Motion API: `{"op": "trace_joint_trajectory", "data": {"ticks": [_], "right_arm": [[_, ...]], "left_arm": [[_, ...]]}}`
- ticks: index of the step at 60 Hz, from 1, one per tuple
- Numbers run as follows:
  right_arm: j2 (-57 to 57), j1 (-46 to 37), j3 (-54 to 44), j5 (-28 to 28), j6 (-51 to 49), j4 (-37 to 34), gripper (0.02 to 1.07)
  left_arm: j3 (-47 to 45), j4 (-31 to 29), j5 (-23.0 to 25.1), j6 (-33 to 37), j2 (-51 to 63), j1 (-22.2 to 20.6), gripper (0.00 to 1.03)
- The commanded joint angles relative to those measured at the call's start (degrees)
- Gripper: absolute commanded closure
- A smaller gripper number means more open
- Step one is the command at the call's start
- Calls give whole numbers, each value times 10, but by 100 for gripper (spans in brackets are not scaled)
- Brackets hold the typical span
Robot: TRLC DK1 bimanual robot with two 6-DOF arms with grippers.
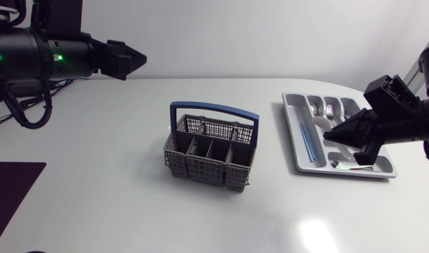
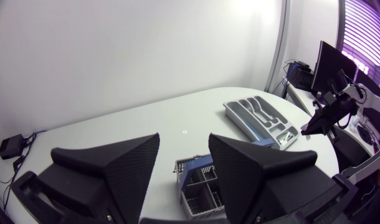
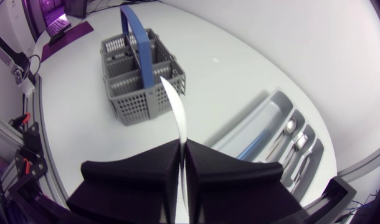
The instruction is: Unload the cutlery basket into the drawer organizer.
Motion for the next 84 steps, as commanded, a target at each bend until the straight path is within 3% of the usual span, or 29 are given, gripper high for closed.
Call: {"op": "trace_joint_trajectory", "data": {"ticks": [1,12,23,40,52,60,69,79,84], "right_arm": [[54,-55,-3,-12,-112,-22,101],[178,-150,27,-2,-283,-29,101],[297,-197,85,48,-389,-14,101],[342,-198,81,127,-461,90,101],[367,-189,66,151,-477,109,101],[370,-185,44,160,-478,158,100],[369,-182,30,162,-472,195,86],[342,-182,12,161,-446,247,57],[317,-182,5,160,-436,247,54]], "left_arm": [[-22,7,5,19,-5,11,46],[-46,9,5,32,5,13,46],[-57,8,5,39,5,15,46],[-79,15,5,42,6,15,46],[-97,20,5,49,12,15,46],[-112,26,5,57,17,22,46],[-117,26,5,68,27,30,46],[-129,27,5,80,33,32,46],[-132,27,12,86,36,38,46]]}}
